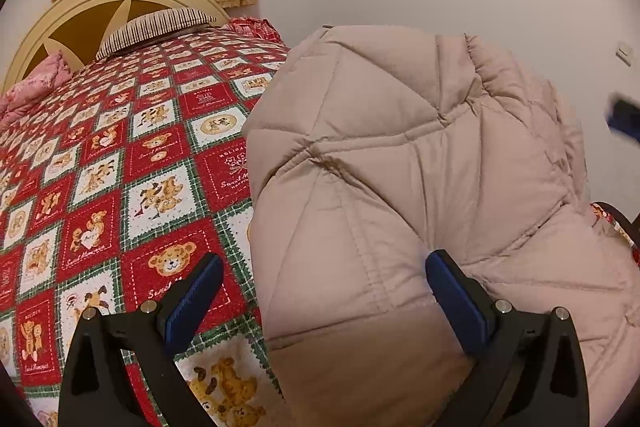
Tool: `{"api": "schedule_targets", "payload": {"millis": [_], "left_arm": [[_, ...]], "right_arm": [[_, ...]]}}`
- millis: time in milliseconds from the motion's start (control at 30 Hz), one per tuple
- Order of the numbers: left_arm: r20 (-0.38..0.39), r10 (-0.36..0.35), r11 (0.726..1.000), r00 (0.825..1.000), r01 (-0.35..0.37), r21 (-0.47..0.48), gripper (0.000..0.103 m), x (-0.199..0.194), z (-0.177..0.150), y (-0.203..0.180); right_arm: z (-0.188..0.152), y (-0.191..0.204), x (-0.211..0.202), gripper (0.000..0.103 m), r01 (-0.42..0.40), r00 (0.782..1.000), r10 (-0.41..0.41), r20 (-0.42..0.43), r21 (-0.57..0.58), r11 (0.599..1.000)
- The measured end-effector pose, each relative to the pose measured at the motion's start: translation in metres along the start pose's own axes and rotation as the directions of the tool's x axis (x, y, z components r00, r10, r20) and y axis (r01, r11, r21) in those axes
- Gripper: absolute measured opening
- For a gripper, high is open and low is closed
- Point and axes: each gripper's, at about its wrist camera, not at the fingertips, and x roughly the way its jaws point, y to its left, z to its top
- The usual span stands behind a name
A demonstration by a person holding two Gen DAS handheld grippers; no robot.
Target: Fold large clothes
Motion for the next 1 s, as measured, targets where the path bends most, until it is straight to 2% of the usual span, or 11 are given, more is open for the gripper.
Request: {"api": "schedule_targets", "payload": {"millis": [33, 100, 167, 267, 333, 533, 700, 767, 833, 900, 1000], "left_arm": [[0.000, 0.005, 1.000, 1.000, -0.005, 0.003, 0.102, 0.000, 0.000, -0.001], [0.001, 0.021, 1.000, 1.000, -0.021, 0.012, 0.102, -0.001, 0.002, -0.003], [0.003, 0.032, 0.999, 0.999, -0.032, 0.015, 0.102, -0.002, 0.002, -0.005], [0.007, 0.027, 1.000, 1.000, -0.027, 0.016, 0.102, -0.002, 0.002, -0.006], [0.011, 0.022, 1.000, 1.000, -0.022, 0.021, 0.102, -0.001, 0.003, -0.008], [0.031, 0.038, 0.997, 0.999, -0.040, 0.061, 0.102, -0.003, 0.006, -0.019], [0.016, 0.056, 0.998, 0.998, -0.056, 0.007, 0.102, -0.002, 0.009, -0.014], [0.013, 0.102, 0.995, 0.995, -0.102, 0.003, 0.102, -0.008, 0.012, -0.015], [0.034, 0.181, 0.983, 0.983, -0.181, 0.025, 0.102, -0.017, 0.014, -0.020], [0.071, 0.291, 0.953, 0.954, -0.296, 0.065, 0.102, -0.030, 0.015, -0.027], [0.135, 0.428, 0.891, 0.893, -0.443, 0.102, 0.102, -0.046, 0.014, -0.035]], "right_arm": [[0.012, 0.015, 0.012, 0.041, -0.008, 1.000, 0.007, -0.014, -0.047, 0.999], [0.022, 0.035, 0.034, 0.035, -0.015, 0.999, 0.011, -0.047, -0.087, 0.996], [0.024, 0.049, 0.065, 0.035, -0.049, 0.995, 0.043, -0.095, -0.068, 0.996], [0.007, 0.046, 0.110, 0.033, 0.037, 0.986, -0.043, -0.163, -0.039, 0.999], [-0.012, 0.030, 0.129, 0.033, 0.030, 0.979, -0.031, -0.204, -0.007, 1.000], [-0.036, 0.011, 0.123, 0.033, 0.073, 0.984, -0.061, -0.165, 0.064, 0.995], [-0.036, 0.016, 0.129, 0.033, 0.132, 0.983, -0.124, -0.139, 0.045, 0.990], [-0.033, 0.013, 0.138, 0.033, 0.135, 0.980, -0.125, -0.153, 0.056, 0.989], [-0.031, 0.009, 0.143, 0.033, 0.130, 0.978, -0.116, -0.172, 0.070, 0.989], [-0.032, 0.008, 0.142, 0.033, 0.124, 0.979, -0.109, -0.172, 0.079, 0.989], [-0.033, 0.009, 0.138, 0.033, 0.132, 0.980, -0.118, -0.162, 0.076, 0.988]]}}
